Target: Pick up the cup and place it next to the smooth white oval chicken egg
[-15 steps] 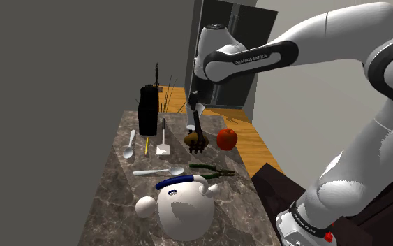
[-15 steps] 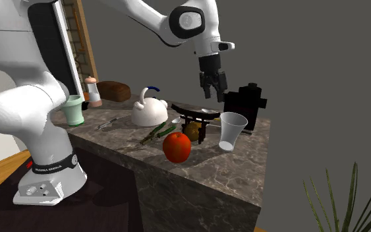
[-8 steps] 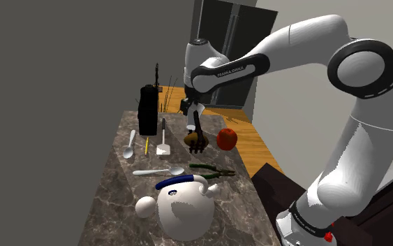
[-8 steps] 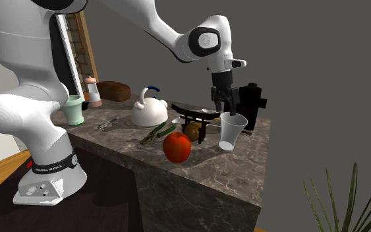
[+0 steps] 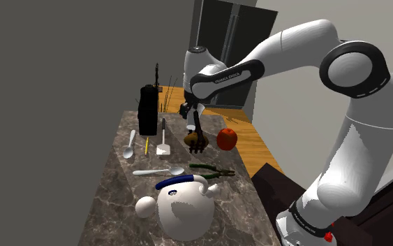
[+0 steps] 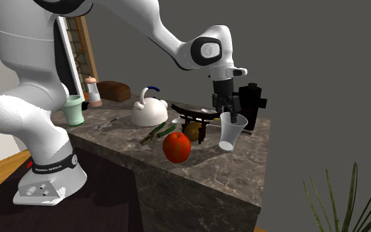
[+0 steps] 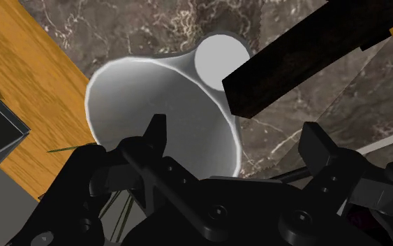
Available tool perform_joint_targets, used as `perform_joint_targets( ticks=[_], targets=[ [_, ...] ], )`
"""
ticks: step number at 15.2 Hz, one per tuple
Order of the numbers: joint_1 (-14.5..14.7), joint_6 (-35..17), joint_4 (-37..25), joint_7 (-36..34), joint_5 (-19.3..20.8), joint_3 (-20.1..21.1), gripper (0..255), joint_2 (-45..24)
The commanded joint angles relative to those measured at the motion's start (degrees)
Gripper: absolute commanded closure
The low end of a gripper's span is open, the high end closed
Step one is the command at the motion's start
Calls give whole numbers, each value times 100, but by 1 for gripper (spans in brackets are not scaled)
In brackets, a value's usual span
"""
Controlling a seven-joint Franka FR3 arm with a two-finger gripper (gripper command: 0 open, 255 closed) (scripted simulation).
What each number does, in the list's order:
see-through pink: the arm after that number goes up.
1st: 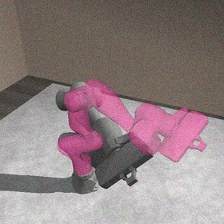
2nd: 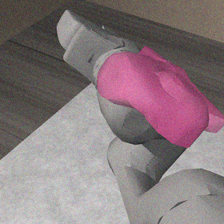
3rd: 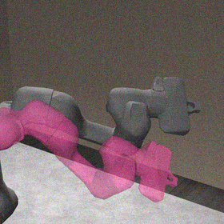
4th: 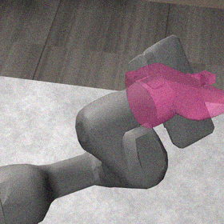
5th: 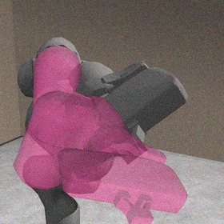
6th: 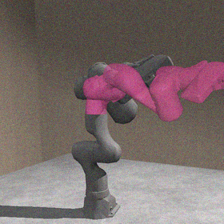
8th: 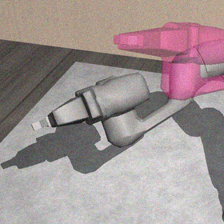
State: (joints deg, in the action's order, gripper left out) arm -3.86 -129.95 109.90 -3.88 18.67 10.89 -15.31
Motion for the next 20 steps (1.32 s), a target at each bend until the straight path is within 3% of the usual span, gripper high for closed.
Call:
perform_joint_targets(
  ticks=[1,5,6,15,20],
  targets=[
    [1,-6,-3,-3,3,-1,0,-8],
    [1,-5,-3,-3,3,-1,0,-7],
    [1,-5,-3,-3,3,-1,255,-7],
    [1,-6,-3,-3,3,-1,255,-8],
    [-12,312,-163,118,-107,32,255,166]
  ],
)
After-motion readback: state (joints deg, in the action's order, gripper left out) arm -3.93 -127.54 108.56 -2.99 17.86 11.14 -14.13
